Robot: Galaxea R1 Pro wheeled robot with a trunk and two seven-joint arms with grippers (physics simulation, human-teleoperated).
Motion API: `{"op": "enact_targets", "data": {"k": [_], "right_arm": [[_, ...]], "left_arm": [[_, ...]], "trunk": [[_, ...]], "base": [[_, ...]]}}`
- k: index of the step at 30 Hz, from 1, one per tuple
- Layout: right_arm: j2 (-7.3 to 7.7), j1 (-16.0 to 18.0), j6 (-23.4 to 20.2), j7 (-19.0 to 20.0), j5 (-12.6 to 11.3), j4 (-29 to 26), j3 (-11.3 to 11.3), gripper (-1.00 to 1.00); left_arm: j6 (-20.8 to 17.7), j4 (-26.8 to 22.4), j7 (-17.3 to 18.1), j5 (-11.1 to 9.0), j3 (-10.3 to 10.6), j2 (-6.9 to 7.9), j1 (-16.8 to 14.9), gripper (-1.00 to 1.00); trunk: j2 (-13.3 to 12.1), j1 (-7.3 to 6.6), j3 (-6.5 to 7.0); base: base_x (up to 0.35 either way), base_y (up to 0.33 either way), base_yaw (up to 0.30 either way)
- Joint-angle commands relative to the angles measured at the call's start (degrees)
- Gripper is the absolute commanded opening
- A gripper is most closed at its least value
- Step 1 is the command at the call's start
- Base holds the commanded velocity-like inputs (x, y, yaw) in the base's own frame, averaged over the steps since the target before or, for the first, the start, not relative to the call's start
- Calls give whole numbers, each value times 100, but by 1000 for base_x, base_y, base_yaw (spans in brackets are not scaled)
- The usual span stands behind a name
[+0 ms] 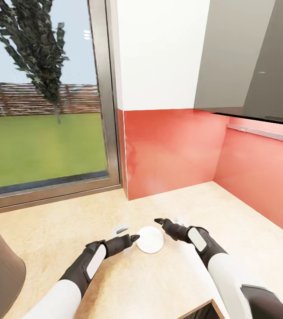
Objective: Set up a coffee station on the kitchen countertop: keep the coffee maker on the countertop, move the bottle of coffee from the kitchen shelf to the counter next to the coffee maker, place a paper coffee filter on top of the coffee maker, put the saucer next to the coffee maker with the coffee cup on the saucer, and place the electric kettle next to the coffee maker.
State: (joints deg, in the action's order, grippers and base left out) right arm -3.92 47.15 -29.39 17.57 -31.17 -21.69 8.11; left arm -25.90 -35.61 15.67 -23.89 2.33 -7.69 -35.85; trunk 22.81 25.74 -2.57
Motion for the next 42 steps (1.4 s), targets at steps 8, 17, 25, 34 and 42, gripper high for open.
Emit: {"op": "enact_targets", "data": {"k": [8, 17, 25, 34, 42], "right_arm": [[-20, 5, 114, 55, -254, 350, 33, 100], [-28, 5, 118, 771, -256, 768, 32, 100], [-46, 5, 118, 783, -250, 780, 32, 100], [-52, 5, 118, 791, -249, 780, 32, 100], [-50, 5, 118, 792, -249, 781, 32, 100]], "left_arm": [[-51, 440, 0, -346, 10, -38, -1, 100], [-47, 441, 6, -542, 14, -36, -1, 100], [-55, 441, 7, -555, 13, -31, -1, 100], [-56, 432, 100, -563, 9, -39, -1, 100], [83, 431, 208, -984, 12, -40, -1, 100]], "trunk": [[11, 5, -15], [11, 5, -15], [11, 5, -15], [11, 5, -15], [11, 5, -15]], "base": [[0, 0, 0], [0, 0, 0], [0, 0, 0], [0, 0, 0], [0, 0, 0]]}}
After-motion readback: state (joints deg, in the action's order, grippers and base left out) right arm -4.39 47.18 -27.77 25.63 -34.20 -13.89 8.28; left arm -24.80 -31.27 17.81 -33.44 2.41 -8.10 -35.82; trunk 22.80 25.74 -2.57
